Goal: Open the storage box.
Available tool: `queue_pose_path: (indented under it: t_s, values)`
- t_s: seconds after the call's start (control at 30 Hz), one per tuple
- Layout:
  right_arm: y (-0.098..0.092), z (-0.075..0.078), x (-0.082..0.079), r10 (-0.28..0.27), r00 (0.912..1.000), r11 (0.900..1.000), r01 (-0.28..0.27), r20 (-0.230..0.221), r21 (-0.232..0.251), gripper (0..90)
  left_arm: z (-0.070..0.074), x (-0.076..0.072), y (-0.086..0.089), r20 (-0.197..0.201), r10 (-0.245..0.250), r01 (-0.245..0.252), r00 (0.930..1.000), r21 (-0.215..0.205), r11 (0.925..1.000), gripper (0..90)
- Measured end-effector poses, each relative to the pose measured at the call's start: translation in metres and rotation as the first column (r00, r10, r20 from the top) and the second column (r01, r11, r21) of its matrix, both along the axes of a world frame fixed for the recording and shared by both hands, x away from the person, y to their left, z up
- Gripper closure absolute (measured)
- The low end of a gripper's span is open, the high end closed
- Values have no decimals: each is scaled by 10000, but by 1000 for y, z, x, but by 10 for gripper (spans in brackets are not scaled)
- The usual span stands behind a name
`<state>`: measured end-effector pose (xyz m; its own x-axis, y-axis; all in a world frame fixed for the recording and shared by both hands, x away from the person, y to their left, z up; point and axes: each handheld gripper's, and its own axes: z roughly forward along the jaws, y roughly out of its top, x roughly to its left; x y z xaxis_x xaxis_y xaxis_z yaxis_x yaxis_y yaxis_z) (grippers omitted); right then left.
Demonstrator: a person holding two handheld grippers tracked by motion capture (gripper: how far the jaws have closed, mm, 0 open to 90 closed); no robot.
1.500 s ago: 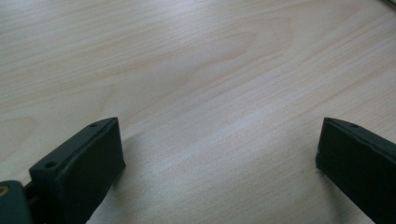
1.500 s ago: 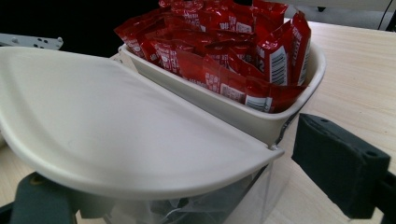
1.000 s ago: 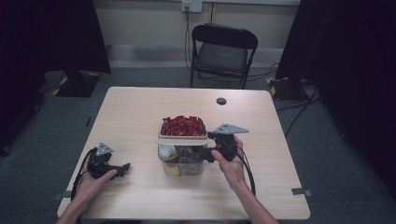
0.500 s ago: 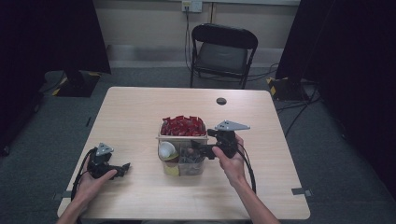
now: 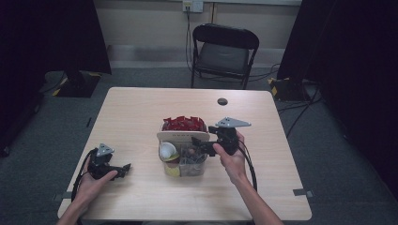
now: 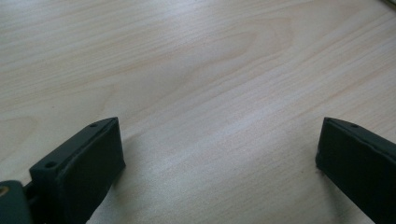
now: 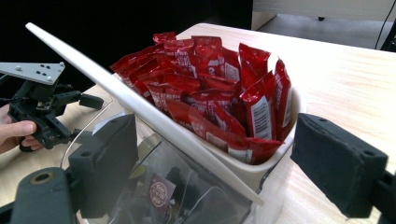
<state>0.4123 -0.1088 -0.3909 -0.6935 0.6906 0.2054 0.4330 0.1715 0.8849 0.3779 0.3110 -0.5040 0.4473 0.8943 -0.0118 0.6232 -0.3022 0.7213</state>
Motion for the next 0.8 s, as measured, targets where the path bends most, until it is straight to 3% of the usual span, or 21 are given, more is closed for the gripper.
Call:
queue_pose_path:
  t_s: [0.8]
  values:
    - [0,9,22,-262,9996,9996,262,-101,55,124,1,0,1,-25,-94,95,10000,123,9999,5]
